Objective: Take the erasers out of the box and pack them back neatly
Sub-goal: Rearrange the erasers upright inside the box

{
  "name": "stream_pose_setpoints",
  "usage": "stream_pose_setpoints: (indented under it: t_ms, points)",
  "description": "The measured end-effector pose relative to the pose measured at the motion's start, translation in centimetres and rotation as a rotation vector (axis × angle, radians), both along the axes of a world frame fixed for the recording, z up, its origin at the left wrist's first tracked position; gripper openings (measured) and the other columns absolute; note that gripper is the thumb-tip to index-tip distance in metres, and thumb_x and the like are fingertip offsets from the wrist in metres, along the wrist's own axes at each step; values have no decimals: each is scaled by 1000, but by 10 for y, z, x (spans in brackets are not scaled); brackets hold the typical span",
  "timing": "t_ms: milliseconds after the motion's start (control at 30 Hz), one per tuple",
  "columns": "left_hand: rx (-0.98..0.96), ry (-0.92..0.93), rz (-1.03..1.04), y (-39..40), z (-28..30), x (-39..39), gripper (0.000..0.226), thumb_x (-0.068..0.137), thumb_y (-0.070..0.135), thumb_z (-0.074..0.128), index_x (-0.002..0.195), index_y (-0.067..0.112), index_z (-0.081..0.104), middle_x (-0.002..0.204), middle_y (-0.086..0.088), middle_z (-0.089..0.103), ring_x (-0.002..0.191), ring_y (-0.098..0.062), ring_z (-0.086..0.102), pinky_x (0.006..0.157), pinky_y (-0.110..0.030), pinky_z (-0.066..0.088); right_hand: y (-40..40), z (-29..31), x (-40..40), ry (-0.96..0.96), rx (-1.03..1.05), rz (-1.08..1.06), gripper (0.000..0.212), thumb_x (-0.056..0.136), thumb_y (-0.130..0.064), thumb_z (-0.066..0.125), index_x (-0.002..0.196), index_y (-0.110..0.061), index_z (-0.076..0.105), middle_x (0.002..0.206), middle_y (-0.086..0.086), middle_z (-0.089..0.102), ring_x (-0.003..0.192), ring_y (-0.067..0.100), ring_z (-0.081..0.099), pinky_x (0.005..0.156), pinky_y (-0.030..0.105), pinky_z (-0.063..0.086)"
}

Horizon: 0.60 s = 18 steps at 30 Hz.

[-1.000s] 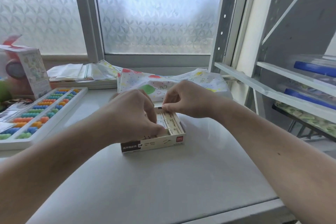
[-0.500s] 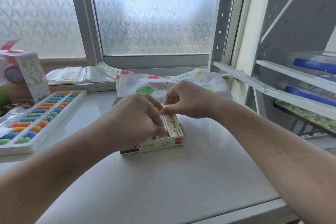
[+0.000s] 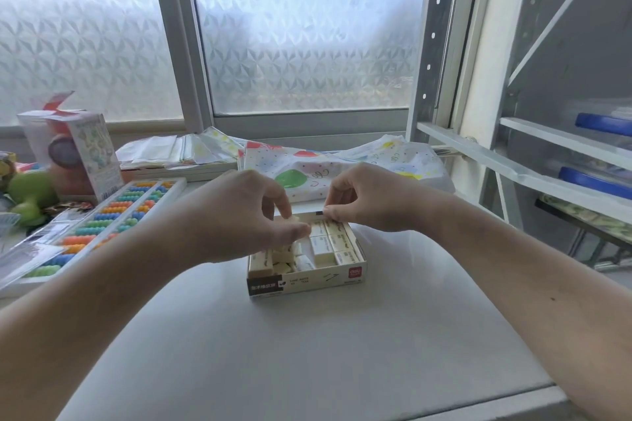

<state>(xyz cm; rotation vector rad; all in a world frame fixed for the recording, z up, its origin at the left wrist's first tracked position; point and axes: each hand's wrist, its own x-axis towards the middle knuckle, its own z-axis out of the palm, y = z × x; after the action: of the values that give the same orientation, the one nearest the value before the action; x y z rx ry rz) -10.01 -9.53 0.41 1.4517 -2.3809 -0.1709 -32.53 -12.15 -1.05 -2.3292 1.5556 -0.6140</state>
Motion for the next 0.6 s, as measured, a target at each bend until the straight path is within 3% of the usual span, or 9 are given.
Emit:
stream_pose_setpoints:
  t_ms: [100,200,300,400,500,600]
  points:
    - [39,34,-54,0,1,2,37,69,64,71,95,38,73,77,21,67,71,13,57,57,-17,38,0,-1,0,17,-1,0,14,94,-28,72,95,-15,79,84,-11,72,78,2,66,76,25,53]
    - [-57,142,-115,0,0,2,41,67,59,73,103,40,70,85,27,69,75,7,61,64,-20,45,0,-1,-2,-4,-21,2,16,97,-33,67,97,-19,76,84,-12,69,78,3,64,74,23,47]
    - [-330,233,-222,3,1,1,43,72,50,78,113,40,67,85,20,68,79,2,63,71,-20,51,0,6,-3,-213,-85,32,20,103,-25,57,97,-15,74,81,-5,70,76,10,66,76,27,52]
    - [-500,205,-292,7,3,-1,49,75,42,78,122,31,66,92,19,67,81,1,61,74,-18,51,5,14,-4,-486,51,180,28,104,-15,51,98,-8,77,81,8,76,78,18,71,77,24,59]
    - [-538,209,-317,10,5,-2,53,75,37,80,124,21,67,93,15,68,82,-4,64,77,-23,55,11,16,-3,-576,183,349,24,99,-22,58,90,-19,80,91,14,77,84,23,72,82,27,59]
    - [-544,206,-346,12,6,-4,51,74,34,82,121,18,70,93,13,68,84,-6,64,79,-14,50,10,13,-2,-533,138,350,23,95,-32,69,95,-13,82,91,15,78,82,18,71,81,27,59]
